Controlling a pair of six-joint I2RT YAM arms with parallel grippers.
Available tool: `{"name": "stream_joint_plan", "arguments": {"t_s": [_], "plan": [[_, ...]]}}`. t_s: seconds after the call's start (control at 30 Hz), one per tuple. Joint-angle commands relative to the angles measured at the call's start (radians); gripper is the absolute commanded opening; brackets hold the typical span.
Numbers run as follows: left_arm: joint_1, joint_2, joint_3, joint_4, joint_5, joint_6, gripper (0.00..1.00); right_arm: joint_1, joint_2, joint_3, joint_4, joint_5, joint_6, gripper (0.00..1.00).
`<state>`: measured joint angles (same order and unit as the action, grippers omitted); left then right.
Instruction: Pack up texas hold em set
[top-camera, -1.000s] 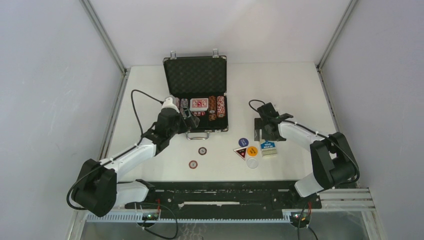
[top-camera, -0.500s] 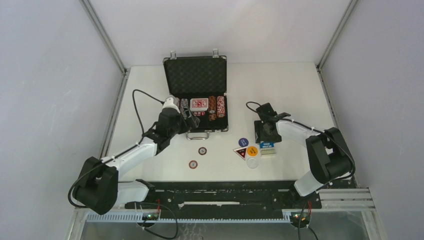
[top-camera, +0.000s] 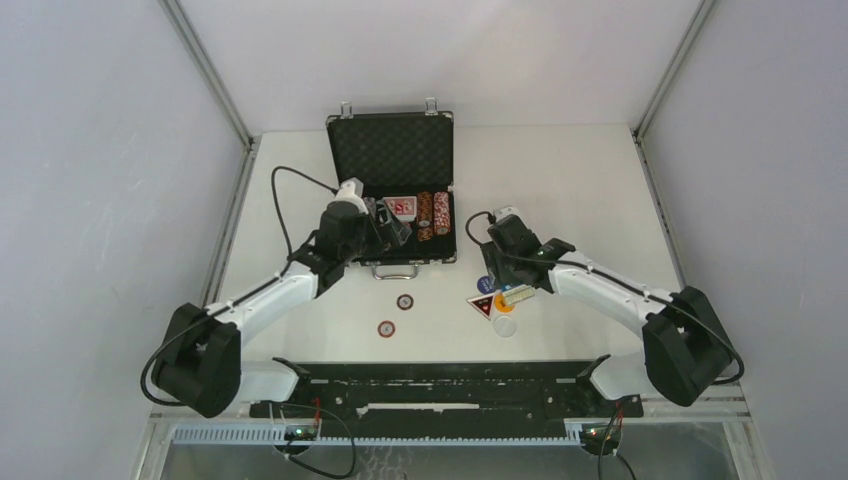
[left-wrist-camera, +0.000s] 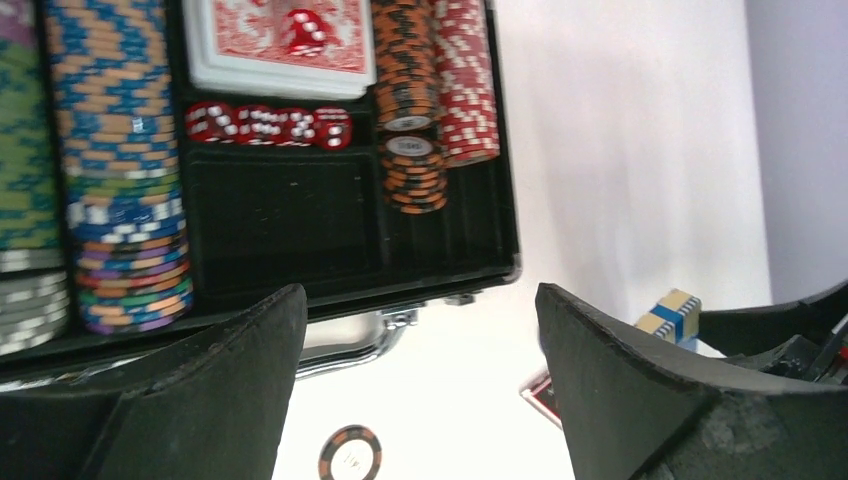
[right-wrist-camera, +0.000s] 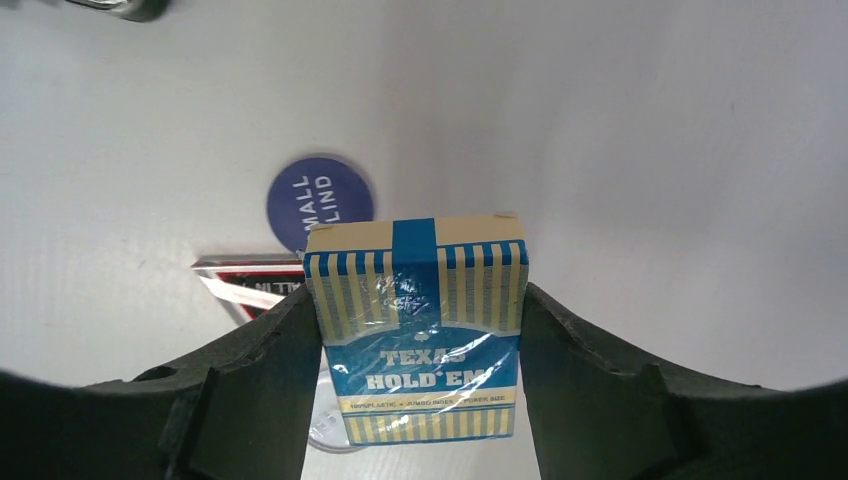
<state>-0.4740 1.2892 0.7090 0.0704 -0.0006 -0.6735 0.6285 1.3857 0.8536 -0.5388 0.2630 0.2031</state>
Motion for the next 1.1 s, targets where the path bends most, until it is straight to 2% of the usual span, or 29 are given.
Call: {"name": "stream_joint_plan", "arguments": {"t_s": [0.0,0.2,0.3,0.57,0.97,1.07], "plan": [[-0.003,0.050,0.122,0.000,0.160,0.011,0.89,0.042,-0.097,0.014,0.094,0.014,-0.066,0.27],[-0.004,0.173,0.254,-0.017,0.507,0.006,0.87,0.114,-0.195,-0.016,0.217,-0.066,-0.129,0.28],[-0.037,0.215,0.278,-0.003,0.595,0.005,0.89,0.146,-0.204,-0.016,0.249,-0.089,-0.158,0.29],[-0.098,0.285,0.305,0.005,0.734,-0.017,0.89,0.228,-0.186,0.002,0.279,-0.112,-0.203,0.33],[-0.150,0.314,0.319,0.020,0.805,-0.005,0.84,0.236,-0.178,0.012,0.285,-0.110,-0.219,0.33],[-0.153,0.328,0.322,0.017,0.823,0.039,0.81,0.236,-0.186,0.012,0.286,-0.117,-0.219,0.33]]}}
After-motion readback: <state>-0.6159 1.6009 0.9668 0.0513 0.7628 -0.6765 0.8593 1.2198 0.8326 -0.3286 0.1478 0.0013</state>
